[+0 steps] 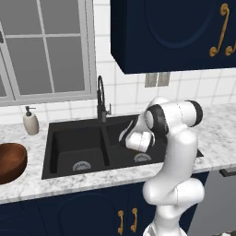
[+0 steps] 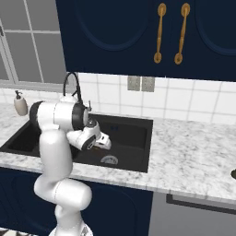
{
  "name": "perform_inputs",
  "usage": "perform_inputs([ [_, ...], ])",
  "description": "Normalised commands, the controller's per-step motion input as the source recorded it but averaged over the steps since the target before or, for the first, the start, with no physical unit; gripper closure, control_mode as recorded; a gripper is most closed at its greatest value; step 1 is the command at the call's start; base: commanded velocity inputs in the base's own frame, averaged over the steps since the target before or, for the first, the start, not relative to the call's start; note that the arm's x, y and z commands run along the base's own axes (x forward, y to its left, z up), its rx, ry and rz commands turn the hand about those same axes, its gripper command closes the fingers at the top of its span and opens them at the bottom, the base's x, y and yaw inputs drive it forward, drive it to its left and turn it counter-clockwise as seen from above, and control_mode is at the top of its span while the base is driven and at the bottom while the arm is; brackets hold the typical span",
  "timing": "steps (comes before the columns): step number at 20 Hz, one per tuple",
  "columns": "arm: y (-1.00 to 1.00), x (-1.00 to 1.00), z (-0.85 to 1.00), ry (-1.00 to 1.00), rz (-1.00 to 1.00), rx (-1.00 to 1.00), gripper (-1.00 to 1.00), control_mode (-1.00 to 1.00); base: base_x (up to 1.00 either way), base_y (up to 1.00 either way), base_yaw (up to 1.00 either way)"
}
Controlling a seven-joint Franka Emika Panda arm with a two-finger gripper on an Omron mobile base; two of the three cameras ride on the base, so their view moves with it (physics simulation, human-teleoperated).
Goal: Pick the mushroom from the sink and place it in the bowl. Then pick the bowl and place it in the microwave. Then close the microwave door and press the start button.
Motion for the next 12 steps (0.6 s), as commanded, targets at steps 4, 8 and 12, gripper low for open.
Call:
perform_inputs([
  [4, -0.27, -0.97, 0.63, -0.10, 0.00, 0.00, 1.00, -1.00, 0.00, 0.00, 0.00],
  [8, -0.22, -1.00, 0.61, -0.13, 0.00, 0.00, 1.00, -1.00, 0.00, 0.00, 0.00],
  [12, -0.10, -0.88, 0.96, -0.06, 0.00, 0.00, 1.00, -1.00, 0.00, 0.00, 0.00],
])
